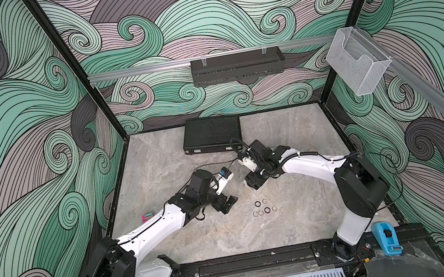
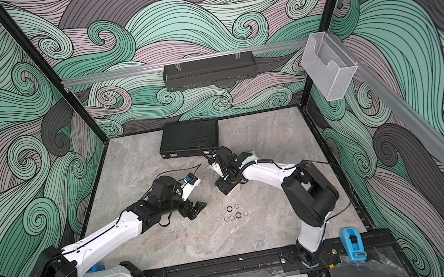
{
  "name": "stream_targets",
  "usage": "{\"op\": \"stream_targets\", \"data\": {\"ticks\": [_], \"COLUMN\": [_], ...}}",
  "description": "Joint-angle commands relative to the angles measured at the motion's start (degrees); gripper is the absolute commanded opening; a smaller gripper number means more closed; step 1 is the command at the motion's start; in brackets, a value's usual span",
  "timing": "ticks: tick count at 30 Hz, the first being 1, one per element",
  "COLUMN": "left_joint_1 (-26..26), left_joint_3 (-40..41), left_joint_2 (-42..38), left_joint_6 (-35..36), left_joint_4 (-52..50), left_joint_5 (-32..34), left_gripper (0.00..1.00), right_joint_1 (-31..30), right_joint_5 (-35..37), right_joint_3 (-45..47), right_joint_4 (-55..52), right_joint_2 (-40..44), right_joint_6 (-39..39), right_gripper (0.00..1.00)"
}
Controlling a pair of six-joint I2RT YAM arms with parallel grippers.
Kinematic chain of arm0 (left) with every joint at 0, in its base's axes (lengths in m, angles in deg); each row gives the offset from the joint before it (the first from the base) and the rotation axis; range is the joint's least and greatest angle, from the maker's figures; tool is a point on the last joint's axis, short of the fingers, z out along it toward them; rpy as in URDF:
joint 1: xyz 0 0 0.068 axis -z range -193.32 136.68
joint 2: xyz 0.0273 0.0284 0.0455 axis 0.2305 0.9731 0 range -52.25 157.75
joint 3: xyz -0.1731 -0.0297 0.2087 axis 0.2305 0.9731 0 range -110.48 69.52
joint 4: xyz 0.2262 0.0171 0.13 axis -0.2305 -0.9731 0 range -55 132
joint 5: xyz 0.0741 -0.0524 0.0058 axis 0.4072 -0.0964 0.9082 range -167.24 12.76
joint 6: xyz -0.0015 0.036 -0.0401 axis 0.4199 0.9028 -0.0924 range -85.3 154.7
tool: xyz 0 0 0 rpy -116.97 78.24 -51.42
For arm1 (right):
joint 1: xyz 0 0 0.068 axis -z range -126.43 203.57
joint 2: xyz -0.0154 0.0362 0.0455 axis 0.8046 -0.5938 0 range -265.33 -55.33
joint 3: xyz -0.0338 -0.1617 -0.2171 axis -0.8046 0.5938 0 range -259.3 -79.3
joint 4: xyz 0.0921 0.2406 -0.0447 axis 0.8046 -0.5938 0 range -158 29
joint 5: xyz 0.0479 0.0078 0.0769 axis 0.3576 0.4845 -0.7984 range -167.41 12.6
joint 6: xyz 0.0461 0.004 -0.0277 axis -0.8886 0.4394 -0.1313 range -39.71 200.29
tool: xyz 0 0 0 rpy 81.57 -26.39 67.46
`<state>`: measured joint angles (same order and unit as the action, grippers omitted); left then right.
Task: Take the rings out of the lift-off lid box
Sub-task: Close the lid on the jewelry box.
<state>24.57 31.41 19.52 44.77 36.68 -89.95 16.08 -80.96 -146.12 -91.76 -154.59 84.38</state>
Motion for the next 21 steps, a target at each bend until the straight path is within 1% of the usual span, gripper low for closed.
{"op": "stream_targets", "data": {"ticks": [1,21], "left_joint_1": [-0.5,-0.5], "left_joint_3": [0.1,-0.3], "left_joint_2": [-1.0,-0.7], "left_joint_6": [1.0,1.2], "left_joint_4": [0.2,-0.1], "left_joint_5": [-1.3,-1.6], "left_gripper": [0.99,0.99], "right_joint_1": [0.5,1.0], "right_joint_5": [-1.9,-1.0], "right_joint_3": [0.4,0.2], "right_joint_4": [-0.8,-1.5], "right_joint_2": [1.8,0.0], "right_joint_6": [1.7,2.6], "right_gripper": [0.73,0.77]}}
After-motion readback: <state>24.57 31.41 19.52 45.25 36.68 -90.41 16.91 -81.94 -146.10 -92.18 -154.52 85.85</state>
